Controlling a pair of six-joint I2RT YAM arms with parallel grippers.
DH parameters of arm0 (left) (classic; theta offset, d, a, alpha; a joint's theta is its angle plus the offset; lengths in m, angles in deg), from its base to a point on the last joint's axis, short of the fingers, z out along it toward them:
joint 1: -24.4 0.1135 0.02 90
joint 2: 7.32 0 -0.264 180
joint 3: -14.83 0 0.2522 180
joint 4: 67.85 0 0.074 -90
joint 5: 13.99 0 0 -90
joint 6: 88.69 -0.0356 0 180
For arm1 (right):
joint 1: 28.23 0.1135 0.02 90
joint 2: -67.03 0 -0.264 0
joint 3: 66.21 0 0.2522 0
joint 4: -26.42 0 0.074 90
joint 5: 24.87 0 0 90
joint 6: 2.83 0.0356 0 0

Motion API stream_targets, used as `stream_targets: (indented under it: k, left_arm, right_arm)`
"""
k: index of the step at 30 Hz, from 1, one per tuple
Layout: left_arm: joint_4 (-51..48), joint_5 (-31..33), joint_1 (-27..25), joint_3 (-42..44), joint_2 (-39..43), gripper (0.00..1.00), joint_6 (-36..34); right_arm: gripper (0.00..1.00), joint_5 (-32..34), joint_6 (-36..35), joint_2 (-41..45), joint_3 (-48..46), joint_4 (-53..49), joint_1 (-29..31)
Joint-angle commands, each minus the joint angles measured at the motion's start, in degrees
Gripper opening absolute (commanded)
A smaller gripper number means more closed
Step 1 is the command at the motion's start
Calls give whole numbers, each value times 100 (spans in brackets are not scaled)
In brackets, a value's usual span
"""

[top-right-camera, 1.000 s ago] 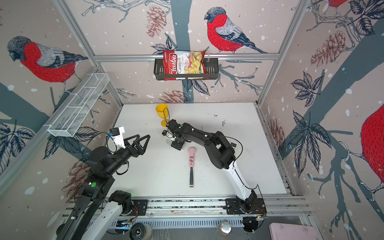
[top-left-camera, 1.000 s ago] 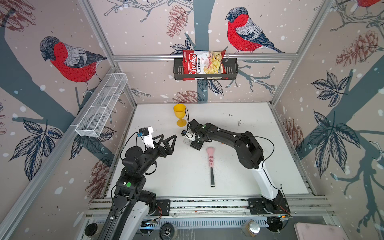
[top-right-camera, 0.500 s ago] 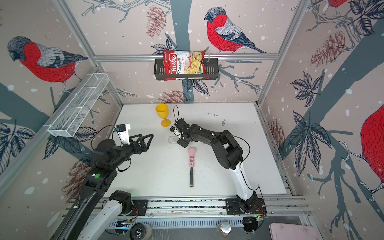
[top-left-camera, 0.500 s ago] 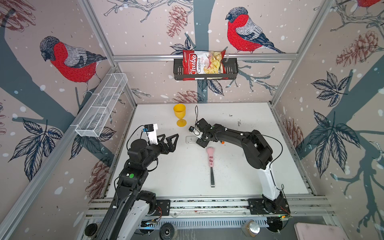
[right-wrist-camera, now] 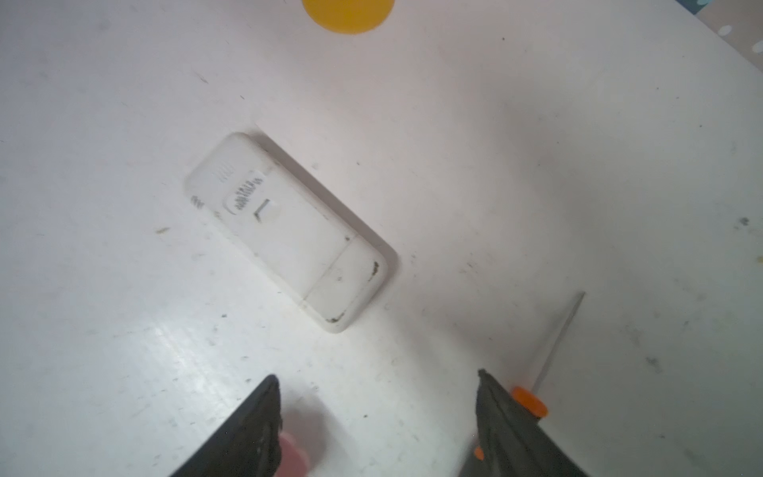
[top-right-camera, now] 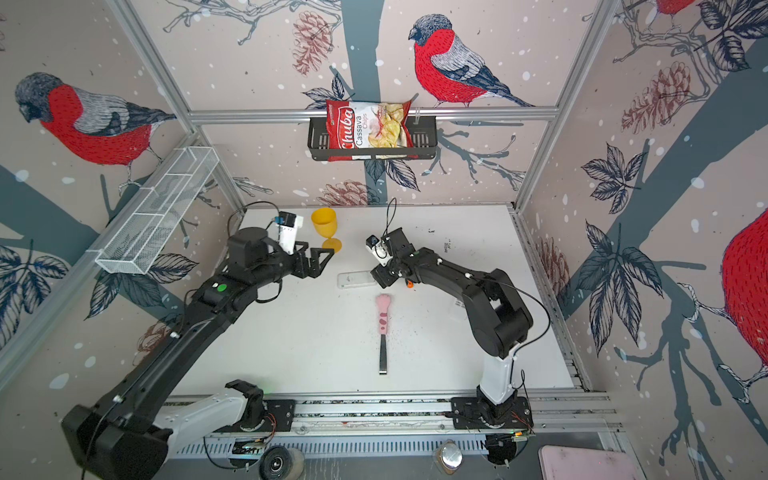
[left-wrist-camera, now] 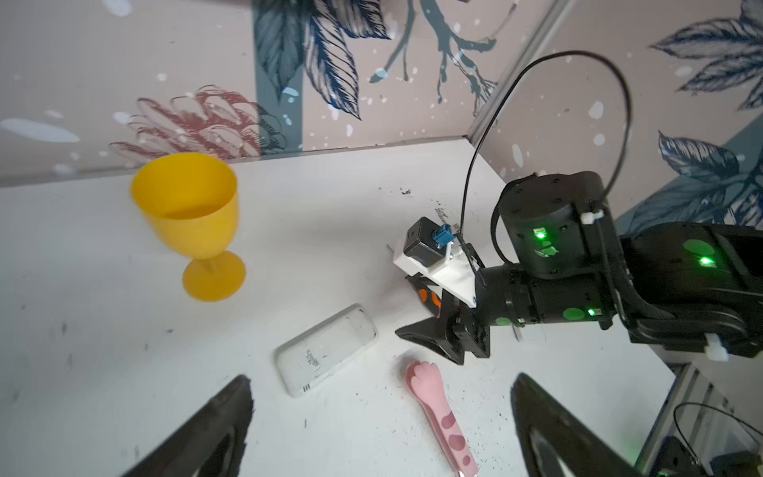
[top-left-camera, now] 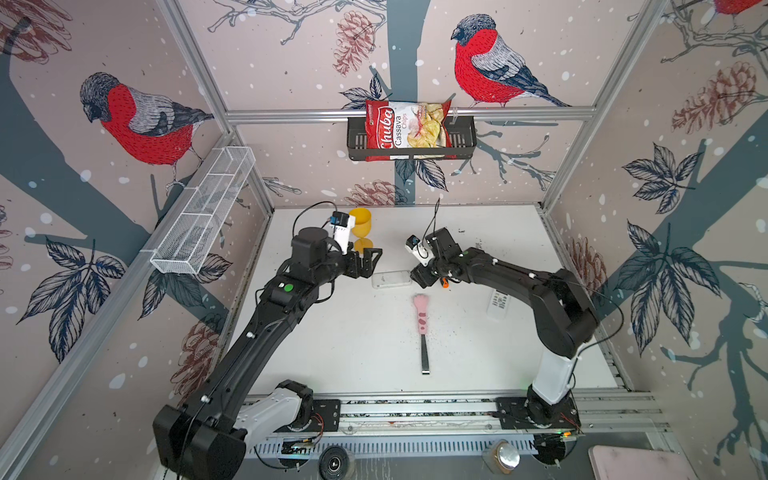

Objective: Unload the batteries from the remote control
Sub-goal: 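Release the remote and withdraw the right gripper, then grasp the face-down remote's lower end with the left gripper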

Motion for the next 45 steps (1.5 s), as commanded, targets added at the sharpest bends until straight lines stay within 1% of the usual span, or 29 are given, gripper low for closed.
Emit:
stream_targets:
  k: [1, 3, 4, 7, 9, 10, 12, 14, 17, 21, 25, 30, 36, 45]
  left_arm:
    - [-723, 351, -215, -389, -528, 96, -698]
    - [-728, 404, -304, -468, -866, 96, -958]
    - [-712, 405, -342, -493, -1025, 96, -1100]
    - [-758, 276, -369, -625, -1481, 95, -1572]
    - [-795, 210, -383, -759, -1761, 95, -1861]
    - [-802, 184, -397, -806, -1875, 95, -1992]
    - [-822, 116, -442, -910, -2130, 96, -2352]
    - [-897, 194, -537, -991, -2406, 96, -2769]
    - [-946, 554, -637, -1099, -2853, 96, -3238]
    - [-1161, 807, -648, -1351, -3523, 96, -3601]
    - [-1099, 991, -650, -1378, -3926, 96, -3796]
    - [-1056, 817, -621, -1516, -4273, 96, -3948]
    - [-1231, 233, -420, -1723, -4684, 95, -4119]
    - [-1224, -39, -159, -1813, -5009, 93, -4184]
  right_arm:
    - [75, -672, 926, 545, -568, 1178, -161]
    - [75, -868, 1356, 969, -1010, 1649, -324]
    - [75, -1069, 1673, 1207, -1260, 1960, -459]
    - [78, -1881, 2543, 1863, -2043, 2970, -1043]
    - [78, -2467, 3185, 2140, -2465, 3602, -1537]
    - [78, -2684, 3433, 2233, -2613, 3846, -1682]
    - [78, -2908, 3742, 2409, -2873, 4226, -1876]
    - [79, -2824, 3737, 2558, -3007, 4270, -1920]
    - [81, -2658, 3783, 2684, -3106, 4332, -1972]
    - [83, -2836, 4024, 2594, -3158, 4631, -2062]
    - [83, -2972, 4110, 2455, -3176, 4789, -2075]
    - [83, -2964, 4068, 2427, -3174, 4764, -2104]
    - [84, -2956, 4012, 2423, -3172, 4679, -2148]
    - [84, -2936, 3984, 2392, -3168, 4673, -2162]
